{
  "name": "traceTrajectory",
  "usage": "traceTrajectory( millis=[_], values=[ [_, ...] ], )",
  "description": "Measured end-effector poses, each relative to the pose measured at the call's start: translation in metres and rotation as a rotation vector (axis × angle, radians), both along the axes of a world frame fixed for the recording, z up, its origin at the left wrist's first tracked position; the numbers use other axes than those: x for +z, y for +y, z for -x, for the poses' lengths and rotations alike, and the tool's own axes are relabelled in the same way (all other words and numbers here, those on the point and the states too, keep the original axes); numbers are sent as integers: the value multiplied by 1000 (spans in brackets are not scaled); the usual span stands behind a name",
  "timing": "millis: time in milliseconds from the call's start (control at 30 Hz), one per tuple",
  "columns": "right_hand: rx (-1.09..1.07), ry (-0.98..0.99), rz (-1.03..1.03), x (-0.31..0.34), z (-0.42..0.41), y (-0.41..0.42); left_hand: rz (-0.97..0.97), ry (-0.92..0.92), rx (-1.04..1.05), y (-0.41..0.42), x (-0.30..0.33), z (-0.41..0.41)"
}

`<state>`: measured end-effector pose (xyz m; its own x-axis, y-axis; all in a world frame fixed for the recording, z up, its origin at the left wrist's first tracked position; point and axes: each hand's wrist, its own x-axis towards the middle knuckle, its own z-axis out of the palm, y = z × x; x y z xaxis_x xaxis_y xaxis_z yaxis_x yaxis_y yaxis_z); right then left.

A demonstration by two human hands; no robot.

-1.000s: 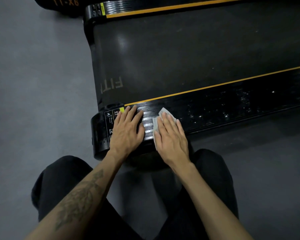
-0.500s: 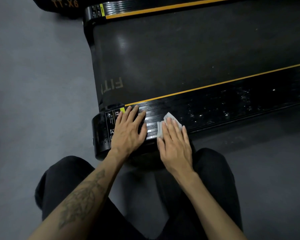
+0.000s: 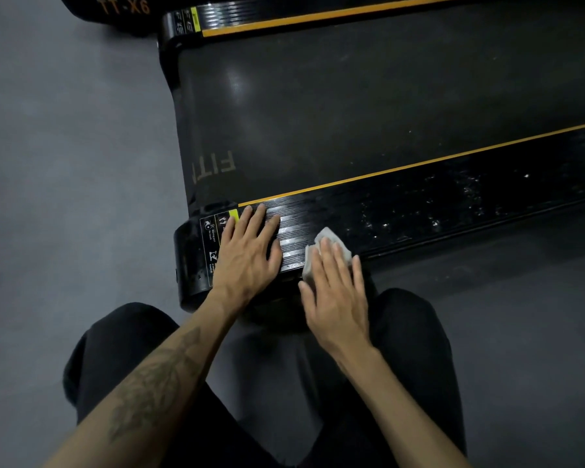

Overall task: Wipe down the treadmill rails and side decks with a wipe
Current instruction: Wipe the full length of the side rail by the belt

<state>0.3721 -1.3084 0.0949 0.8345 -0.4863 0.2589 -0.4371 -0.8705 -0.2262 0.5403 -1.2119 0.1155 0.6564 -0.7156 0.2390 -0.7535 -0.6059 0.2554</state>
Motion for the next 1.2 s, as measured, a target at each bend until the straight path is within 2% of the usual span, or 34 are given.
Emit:
traceTrajectory(
  millis=[167, 367, 500, 600, 733, 933, 1067, 1200],
  values=[
    [83, 23, 19, 3, -18, -6, -17, 2, 12, -4, 3, 0],
    [-37, -31, -19, 2, 5, -4, 36, 78, 135, -27, 6, 13],
    [57, -26, -17, -1, -4, 0, 65, 97, 178, -41, 6, 13],
    [41, -21, -18, 1, -7, -20, 79, 53, 154, -41, 0, 17],
    [-54, -42, -31, 2, 11, -25, 5, 64, 94, -44, 0, 18],
    [47, -10, -51, 2, -1, -29, -52, 91, 83, -46, 0, 18],
    [-17, -6, -57, 4, 4, -45, -53, 103, 90, -46, 2, 18],
    [-38, -10, -47, 3, 10, -26, -62, 111, 100, -47, 5, 19]
  ],
)
